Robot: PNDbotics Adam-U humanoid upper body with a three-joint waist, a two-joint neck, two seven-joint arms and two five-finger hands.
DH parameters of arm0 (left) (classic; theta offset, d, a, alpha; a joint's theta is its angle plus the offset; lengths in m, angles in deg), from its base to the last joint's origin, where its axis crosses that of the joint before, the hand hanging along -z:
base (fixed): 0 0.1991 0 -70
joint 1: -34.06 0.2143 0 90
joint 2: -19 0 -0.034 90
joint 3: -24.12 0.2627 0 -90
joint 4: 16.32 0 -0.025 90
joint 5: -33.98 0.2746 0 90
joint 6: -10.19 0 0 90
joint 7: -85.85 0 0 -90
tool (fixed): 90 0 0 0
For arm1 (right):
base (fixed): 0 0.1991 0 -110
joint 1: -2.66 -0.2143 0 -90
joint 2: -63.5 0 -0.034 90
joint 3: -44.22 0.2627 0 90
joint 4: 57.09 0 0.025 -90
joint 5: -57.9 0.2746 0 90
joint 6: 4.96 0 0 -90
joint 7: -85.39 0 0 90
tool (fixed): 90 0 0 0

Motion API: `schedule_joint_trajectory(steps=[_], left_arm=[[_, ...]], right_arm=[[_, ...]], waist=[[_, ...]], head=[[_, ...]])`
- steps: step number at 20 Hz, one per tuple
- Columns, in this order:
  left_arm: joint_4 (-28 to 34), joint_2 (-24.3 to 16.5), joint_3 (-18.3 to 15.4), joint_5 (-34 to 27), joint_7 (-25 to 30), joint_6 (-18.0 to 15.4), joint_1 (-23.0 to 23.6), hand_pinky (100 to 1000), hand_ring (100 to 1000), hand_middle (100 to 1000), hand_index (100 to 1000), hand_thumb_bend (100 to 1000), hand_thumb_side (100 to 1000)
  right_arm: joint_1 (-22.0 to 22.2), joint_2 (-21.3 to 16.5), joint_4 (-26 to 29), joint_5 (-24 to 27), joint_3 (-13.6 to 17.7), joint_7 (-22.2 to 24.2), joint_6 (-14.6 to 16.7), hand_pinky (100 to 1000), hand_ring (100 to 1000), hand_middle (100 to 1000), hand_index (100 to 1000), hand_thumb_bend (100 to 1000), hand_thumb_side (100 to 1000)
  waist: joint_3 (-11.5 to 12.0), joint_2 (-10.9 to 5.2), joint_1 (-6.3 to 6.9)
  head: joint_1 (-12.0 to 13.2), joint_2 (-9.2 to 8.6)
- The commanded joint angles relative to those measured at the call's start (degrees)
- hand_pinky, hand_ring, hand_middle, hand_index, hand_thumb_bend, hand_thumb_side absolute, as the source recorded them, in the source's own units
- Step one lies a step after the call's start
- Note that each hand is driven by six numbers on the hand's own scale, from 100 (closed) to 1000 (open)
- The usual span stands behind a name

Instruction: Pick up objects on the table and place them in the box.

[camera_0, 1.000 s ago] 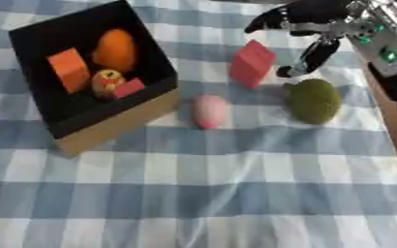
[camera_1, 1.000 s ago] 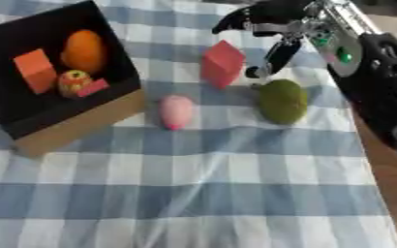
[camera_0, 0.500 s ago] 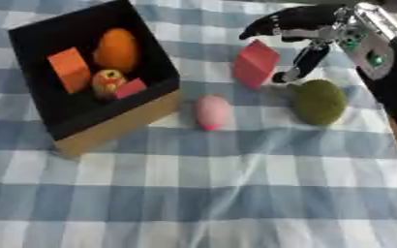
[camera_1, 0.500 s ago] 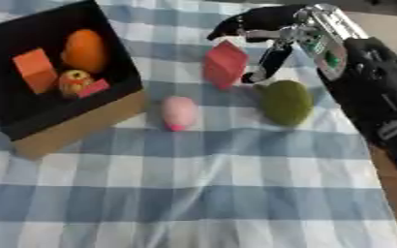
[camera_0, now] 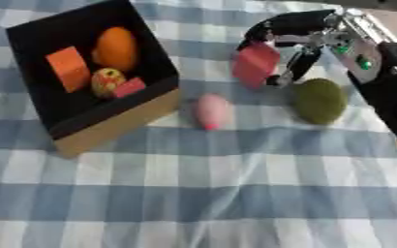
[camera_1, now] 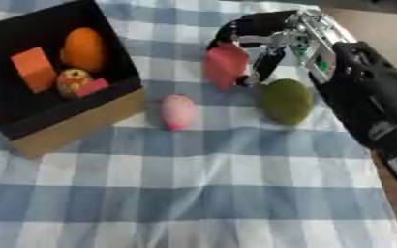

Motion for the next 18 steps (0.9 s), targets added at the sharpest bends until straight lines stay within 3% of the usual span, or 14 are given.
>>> schedule_joint_trajectory(steps=[1, 7, 13, 18], left_arm=[[1.0, -0.5, -0.3, 0.0, 0.2, 0.1, -0.7, 742, 894, 743, 798, 567, 628], [1.0, -0.7, -0.2, 0.0, 0.3, 0.3, -0.3, 742, 893, 743, 798, 567, 627], [1.0, -0.8, -0.2, 0.1, 0.3, 0.3, -0.1, 744, 891, 742, 798, 569, 624], [1.0, -0.7, 0.1, -0.1, 0.6, 0.0, -0.3, 743, 889, 742, 798, 570, 623]], right_arm=[[-1.2, -0.9, 0.3, 1.3, 0.7, 1.1, 1.1, 905, 860, 513, 694, 278, 124], [-2.2, -1.2, 2.0, 3.7, 0.9, -1.2, -0.8, 885, 826, 479, 656, 189, 145], [-4.2, -1.5, 5.9, 7.6, 1.2, -0.4, -2.1, 876, 806, 482, 660, 187, 128], [-7.5, 0.4, 10.2, 12.0, 0.8, 1.0, -4.0, 857, 767, 482, 661, 170, 114]], waist=[[-0.1, -0.67, 0.16], [-0.6, -1.31, 0.13], [-1.0, -2.20, -0.04], [-0.9, -2.72, -0.09]], head=[[0.0, -0.31], [0.1, 0.13], [0.1, 0.44], [-0.5, 0.54]])
